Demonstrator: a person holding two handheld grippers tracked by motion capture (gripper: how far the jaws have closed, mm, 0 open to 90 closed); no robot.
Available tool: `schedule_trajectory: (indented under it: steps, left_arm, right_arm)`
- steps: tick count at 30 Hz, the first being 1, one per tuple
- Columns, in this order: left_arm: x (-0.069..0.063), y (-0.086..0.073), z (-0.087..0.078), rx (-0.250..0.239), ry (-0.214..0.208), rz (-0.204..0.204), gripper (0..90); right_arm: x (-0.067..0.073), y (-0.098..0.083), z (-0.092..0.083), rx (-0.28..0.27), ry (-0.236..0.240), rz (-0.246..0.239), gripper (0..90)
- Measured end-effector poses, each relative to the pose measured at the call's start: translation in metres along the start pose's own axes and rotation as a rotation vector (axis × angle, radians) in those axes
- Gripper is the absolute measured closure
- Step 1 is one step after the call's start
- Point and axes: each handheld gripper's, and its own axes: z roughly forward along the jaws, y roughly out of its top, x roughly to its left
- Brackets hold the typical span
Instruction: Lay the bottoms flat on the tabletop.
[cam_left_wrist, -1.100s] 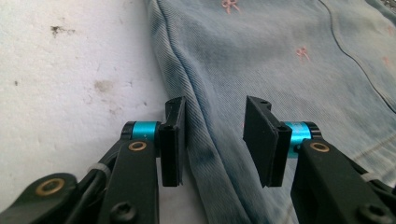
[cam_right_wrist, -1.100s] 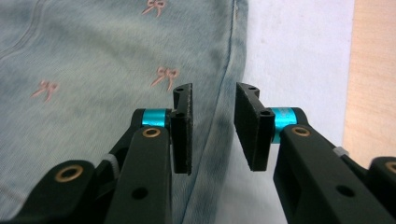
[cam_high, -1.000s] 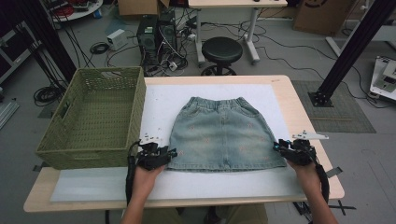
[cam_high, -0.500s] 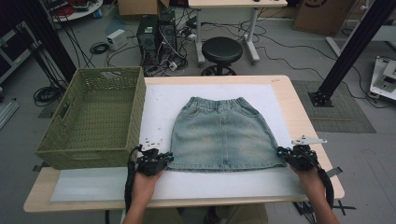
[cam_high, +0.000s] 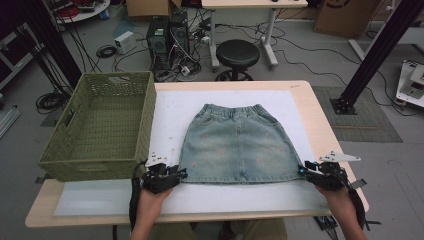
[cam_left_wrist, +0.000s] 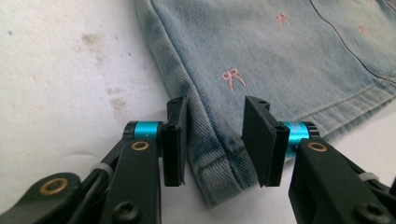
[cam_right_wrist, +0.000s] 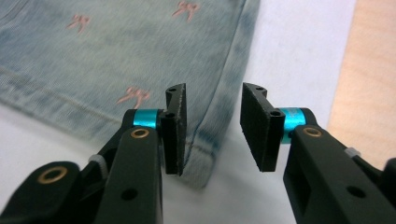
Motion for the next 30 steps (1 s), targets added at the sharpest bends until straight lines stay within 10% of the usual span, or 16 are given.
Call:
schedule_trajectory:
  steps: [8, 14, 30]
  left_arm:
    - [-0.007, -0.003, -0.002, 0.008, 0.061, 0.033, 76.9]
    - [-0.008, -0.005, -0.004, 0.0, 0.069, 0.041, 72.2]
    - [0.008, 0.035, 0.002, -0.316, -0.039, 0.117, 48.9]
  right_arm:
    - [0.003, -0.009, -0.001, 0.034, 0.023, 0.007, 76.1]
    - [0.002, -0.011, -0.004, 0.025, 0.022, -0.005, 65.2]
    - [0.033, 0.058, 0.029, -0.182, 0.116, -0.06, 46.8]
